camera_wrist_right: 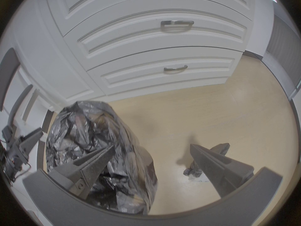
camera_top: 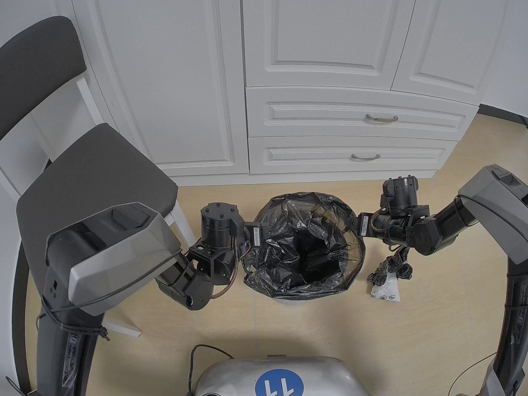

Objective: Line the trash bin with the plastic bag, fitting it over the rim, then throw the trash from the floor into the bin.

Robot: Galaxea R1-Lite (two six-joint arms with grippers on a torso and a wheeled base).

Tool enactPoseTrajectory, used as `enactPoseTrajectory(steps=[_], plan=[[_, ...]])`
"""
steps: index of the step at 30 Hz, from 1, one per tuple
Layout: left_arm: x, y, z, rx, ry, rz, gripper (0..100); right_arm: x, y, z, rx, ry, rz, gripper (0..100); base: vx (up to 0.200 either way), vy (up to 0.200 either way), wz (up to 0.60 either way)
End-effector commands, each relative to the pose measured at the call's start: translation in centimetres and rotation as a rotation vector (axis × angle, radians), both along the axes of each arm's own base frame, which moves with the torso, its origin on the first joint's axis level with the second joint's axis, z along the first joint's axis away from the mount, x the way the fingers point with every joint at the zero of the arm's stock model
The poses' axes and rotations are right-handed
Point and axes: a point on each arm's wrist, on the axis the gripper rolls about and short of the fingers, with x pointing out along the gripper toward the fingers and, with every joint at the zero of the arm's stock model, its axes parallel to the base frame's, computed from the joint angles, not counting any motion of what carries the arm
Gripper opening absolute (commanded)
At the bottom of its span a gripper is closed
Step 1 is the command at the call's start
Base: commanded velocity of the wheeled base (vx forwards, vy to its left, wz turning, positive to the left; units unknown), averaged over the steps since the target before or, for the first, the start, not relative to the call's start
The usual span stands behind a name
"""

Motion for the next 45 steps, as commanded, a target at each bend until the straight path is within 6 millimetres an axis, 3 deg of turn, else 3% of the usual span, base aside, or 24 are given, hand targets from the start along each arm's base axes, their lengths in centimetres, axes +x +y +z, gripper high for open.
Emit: enactPoseTrajectory(steps=[1,6,28,45], plan=[[2.8,0.4,-4.6,0.02,0.041,0.039,100,1.8,0.5,-1.4,0.045,-0.018,-0.03,100,0.0,0.0,0.0],[4.0,1.5,-5.0,0.015,0.037,0.068,100,2.6,0.2,-1.6,0.058,-0.03,-0.047,100,0.0,0.0,0.0],[6.1,1.8,-4.6,-0.052,-0.017,0.1,100,5.8,-0.9,-4.1,0.088,-0.052,-0.139,100,0.0,0.0,0.0],[7.0,2.6,-6.0,-0.034,0.022,0.126,100,6.3,-0.7,-6.7,0.075,-0.008,-0.145,100,0.0,0.0,0.0]])
